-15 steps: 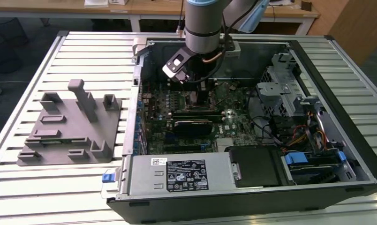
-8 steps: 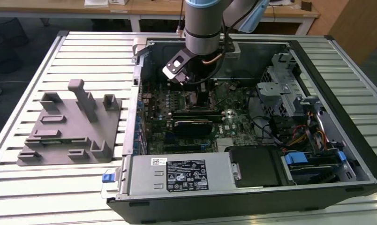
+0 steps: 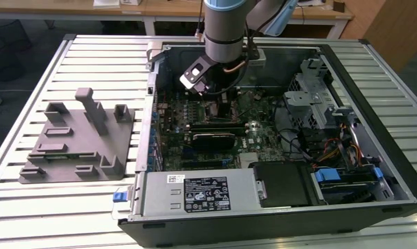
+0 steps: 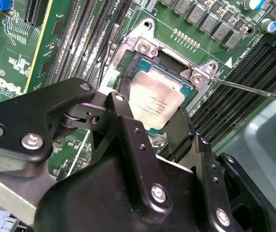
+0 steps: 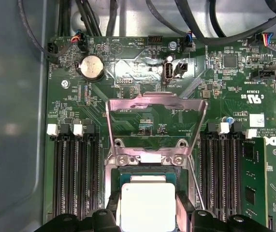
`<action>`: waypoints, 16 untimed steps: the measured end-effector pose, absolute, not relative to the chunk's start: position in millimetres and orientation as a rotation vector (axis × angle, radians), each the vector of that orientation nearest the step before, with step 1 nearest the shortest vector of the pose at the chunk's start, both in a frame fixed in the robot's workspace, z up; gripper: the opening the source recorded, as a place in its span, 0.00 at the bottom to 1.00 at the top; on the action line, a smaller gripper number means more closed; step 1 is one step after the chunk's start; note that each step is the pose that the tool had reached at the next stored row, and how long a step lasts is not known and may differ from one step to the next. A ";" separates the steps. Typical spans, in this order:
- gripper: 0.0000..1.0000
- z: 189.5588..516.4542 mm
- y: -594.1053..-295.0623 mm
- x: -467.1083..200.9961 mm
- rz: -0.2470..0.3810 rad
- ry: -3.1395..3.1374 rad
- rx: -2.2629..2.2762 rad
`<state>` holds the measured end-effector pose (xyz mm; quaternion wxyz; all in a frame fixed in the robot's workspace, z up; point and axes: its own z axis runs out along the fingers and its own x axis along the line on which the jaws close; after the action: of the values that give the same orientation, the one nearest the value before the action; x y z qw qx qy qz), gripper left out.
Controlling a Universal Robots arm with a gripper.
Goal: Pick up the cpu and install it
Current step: 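Place the cpu into insertion slot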
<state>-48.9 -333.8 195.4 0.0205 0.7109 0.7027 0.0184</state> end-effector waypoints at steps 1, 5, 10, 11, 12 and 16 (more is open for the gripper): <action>0.54 195.1 -333.8 -48.4 0.057 2.179 2.205; 0.54 193.9 -333.9 -48.0 0.056 2.180 2.204; 0.54 191.9 -333.8 -47.9 0.056 2.181 2.204; 0.54 191.9 -333.8 -47.9 0.056 2.181 2.204; 0.54 191.8 -333.8 -47.9 0.056 2.181 2.204; 0.54 191.7 -333.8 -47.9 0.056 2.181 2.204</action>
<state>-47.9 -333.8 191.7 0.0204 0.7105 0.7031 0.0181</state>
